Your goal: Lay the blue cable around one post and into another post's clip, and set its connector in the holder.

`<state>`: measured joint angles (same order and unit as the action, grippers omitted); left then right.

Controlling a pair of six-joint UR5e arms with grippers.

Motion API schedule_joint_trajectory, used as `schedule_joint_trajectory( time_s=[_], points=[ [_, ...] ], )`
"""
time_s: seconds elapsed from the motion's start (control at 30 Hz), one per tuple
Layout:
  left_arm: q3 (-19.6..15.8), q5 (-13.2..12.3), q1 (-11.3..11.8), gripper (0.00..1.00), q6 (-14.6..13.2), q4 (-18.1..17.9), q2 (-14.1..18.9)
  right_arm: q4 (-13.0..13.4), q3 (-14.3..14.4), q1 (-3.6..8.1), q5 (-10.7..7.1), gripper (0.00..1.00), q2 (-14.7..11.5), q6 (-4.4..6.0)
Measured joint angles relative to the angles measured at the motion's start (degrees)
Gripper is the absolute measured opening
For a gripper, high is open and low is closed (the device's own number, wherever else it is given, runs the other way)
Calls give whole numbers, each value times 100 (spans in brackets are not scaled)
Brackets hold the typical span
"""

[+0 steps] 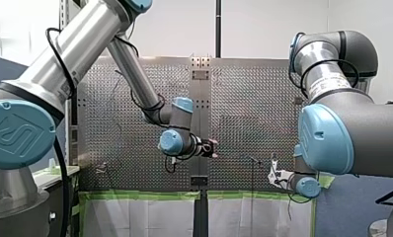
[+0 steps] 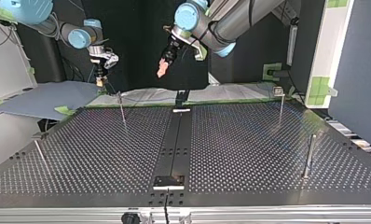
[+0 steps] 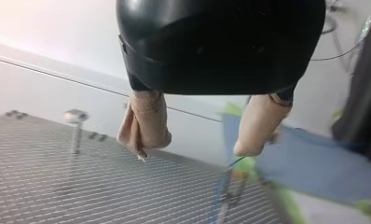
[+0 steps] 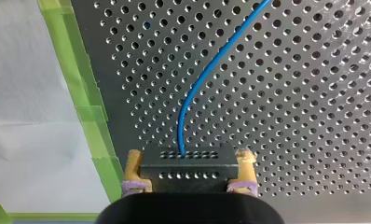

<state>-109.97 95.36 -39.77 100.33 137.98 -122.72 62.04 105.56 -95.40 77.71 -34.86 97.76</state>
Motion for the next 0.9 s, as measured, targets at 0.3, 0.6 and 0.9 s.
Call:
schedule_joint_trajectory(
  time_s=[0.3,0.6,0.9],
  points=[
    [185,-187,319,100,12,-530,-120,-1,-1,2,121,4,0,85],
    [723,-58,-92,100,95,-1092,-658,-54,-11,38,262,4,0,89],
    [1031,68,-157,100,125,-1214,-1110,-78,-12,-14,166,4,0,-164]
  ],
)
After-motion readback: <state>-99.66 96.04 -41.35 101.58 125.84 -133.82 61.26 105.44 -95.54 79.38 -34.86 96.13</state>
